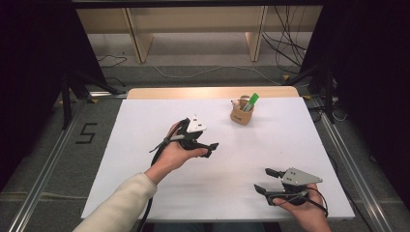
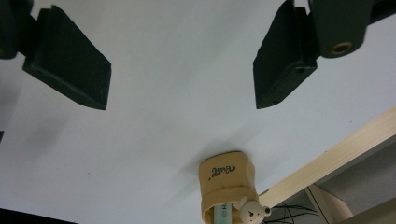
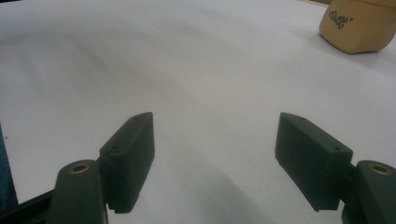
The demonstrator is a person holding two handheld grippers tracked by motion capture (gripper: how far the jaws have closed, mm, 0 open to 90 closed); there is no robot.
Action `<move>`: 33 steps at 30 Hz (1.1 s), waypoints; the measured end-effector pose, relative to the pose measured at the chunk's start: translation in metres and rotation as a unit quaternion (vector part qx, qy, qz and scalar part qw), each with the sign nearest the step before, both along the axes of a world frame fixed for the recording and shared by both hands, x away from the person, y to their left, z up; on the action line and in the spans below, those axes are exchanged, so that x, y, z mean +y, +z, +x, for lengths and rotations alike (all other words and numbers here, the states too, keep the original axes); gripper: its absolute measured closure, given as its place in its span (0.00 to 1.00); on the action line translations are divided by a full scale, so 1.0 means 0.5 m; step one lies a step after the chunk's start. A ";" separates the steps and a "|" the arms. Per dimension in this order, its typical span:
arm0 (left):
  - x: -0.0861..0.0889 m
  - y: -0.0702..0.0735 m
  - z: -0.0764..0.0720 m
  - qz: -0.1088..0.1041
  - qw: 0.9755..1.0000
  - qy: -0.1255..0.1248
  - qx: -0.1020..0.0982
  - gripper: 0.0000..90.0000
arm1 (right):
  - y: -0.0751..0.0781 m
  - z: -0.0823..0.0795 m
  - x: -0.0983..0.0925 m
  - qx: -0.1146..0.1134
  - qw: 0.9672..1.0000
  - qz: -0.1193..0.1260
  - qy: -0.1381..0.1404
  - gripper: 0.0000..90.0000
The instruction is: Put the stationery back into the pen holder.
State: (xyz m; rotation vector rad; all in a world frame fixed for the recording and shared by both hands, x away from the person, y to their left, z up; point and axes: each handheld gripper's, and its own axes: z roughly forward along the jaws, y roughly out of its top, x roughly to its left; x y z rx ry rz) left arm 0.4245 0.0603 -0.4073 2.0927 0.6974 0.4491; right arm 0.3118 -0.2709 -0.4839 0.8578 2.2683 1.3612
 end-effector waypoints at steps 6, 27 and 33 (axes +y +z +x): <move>0.016 -0.005 -0.011 -0.001 1.000 0.003 0.001 0.21 | 0.000 0.001 -0.001 -0.001 1.000 -0.004 0.002 0.32; 0.069 -0.033 -0.069 0.016 1.000 0.002 0.003 0.21 | 0.000 0.001 0.000 -0.002 1.000 -0.004 0.003 0.32; 0.096 -0.050 -0.092 0.015 1.000 0.004 0.008 0.21 | -0.001 0.001 0.001 -0.001 1.000 -0.003 0.002 0.32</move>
